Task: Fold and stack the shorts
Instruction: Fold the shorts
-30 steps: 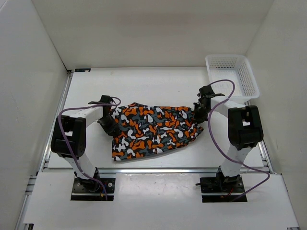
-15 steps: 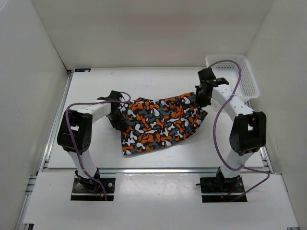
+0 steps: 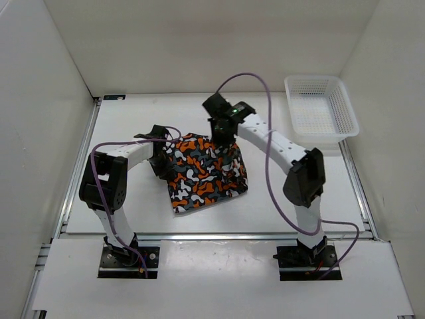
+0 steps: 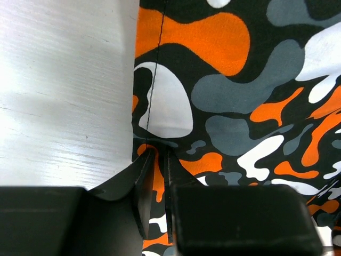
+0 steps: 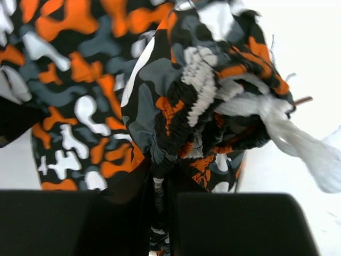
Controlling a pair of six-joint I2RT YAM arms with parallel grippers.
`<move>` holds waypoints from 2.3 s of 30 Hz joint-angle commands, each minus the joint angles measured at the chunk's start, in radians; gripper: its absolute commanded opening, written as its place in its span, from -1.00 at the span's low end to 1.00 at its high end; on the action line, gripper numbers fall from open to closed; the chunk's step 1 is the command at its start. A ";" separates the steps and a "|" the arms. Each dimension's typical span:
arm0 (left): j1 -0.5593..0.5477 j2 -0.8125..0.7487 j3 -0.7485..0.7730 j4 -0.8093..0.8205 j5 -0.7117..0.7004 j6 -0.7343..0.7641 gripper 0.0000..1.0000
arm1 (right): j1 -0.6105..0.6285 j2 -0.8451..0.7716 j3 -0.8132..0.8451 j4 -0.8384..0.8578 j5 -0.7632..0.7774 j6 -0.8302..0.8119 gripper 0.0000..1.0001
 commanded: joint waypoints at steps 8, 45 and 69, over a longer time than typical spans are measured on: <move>0.009 -0.023 0.028 0.009 0.007 0.017 -0.49 | 0.196 0.246 0.288 -0.060 -0.015 0.127 -1.00; 0.241 -0.020 -0.038 0.020 0.219 0.149 -0.50 | 0.302 0.160 -0.097 0.248 -0.110 0.014 0.76; 0.232 0.023 -0.037 0.048 0.237 0.149 -0.69 | 0.320 0.117 -0.071 0.216 0.037 0.032 -1.00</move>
